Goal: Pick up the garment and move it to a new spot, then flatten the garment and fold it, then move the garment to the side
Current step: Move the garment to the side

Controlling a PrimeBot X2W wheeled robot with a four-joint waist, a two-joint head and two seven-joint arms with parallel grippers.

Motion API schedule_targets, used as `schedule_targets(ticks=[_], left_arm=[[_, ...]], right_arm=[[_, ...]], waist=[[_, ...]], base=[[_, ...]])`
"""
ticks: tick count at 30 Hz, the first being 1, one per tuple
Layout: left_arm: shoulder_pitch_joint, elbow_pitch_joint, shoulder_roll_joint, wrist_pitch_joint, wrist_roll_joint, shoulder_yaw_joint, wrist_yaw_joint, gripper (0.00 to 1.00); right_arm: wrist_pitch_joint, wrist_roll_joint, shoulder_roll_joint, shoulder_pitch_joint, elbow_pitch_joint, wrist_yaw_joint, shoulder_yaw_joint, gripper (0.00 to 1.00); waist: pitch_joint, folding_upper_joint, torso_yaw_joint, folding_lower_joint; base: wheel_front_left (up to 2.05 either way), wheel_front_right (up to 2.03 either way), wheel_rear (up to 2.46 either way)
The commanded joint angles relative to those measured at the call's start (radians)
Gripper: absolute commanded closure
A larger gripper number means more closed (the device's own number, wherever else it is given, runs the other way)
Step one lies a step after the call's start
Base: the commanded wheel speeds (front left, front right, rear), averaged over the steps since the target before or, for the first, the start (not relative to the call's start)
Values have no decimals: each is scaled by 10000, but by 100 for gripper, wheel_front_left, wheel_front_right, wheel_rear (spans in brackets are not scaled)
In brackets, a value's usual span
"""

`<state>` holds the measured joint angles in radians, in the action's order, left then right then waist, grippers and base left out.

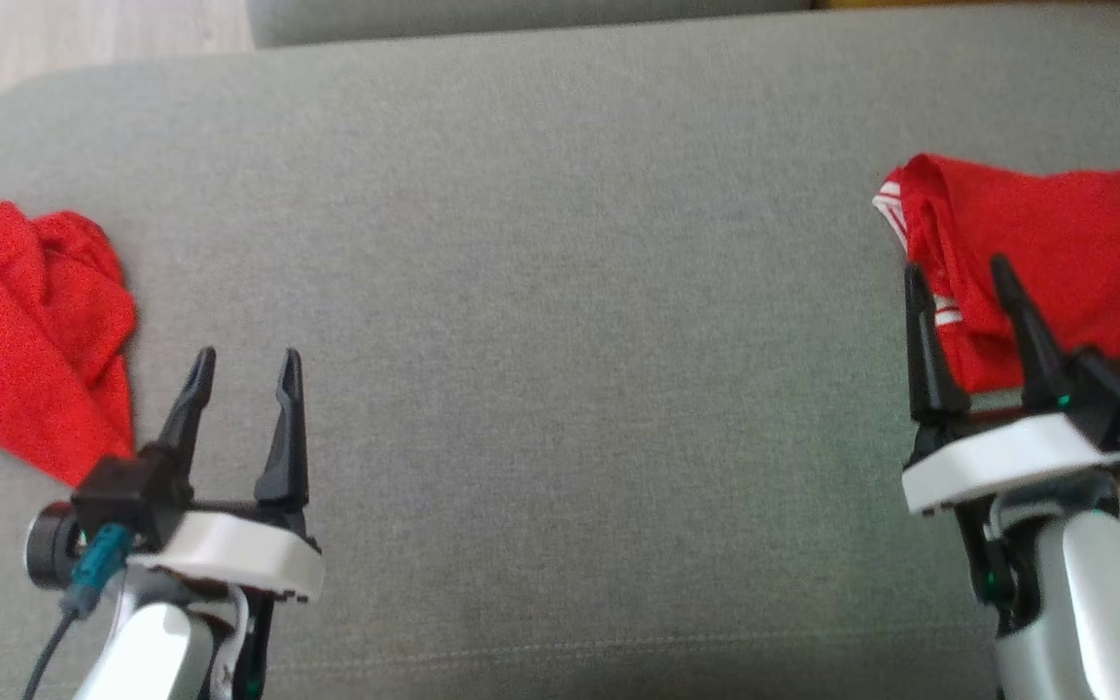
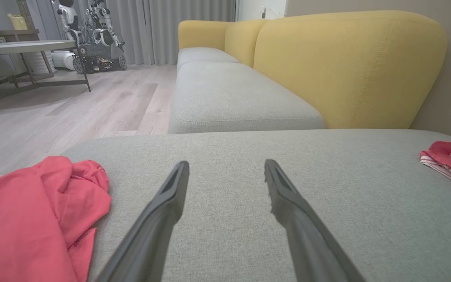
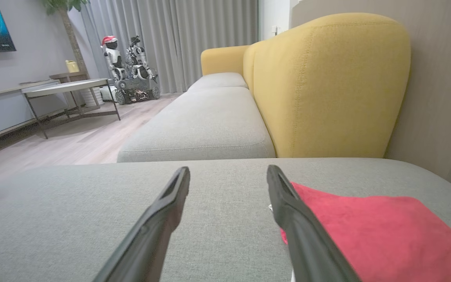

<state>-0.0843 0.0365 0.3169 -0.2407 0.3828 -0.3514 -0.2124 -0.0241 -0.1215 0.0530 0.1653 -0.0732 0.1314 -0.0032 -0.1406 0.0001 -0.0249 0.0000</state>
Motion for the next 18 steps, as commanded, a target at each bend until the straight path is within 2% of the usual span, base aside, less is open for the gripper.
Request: schedule_targets(ticks=[1, 18], left_arm=[[-217, -256, 286, -139, 0, 340, -48, 0], [586, -154, 400, 24, -22, 2, -178, 0]], right_arm=[[61, -5, -23, 36, 474, -7, 250, 0], [691, 91, -27, -1396, 1059, -7, 244, 0]], waist=[[261, -1, 118, 0], [1483, -1, 225, 0]], base=[[0, 0, 0], [0, 0, 0]])
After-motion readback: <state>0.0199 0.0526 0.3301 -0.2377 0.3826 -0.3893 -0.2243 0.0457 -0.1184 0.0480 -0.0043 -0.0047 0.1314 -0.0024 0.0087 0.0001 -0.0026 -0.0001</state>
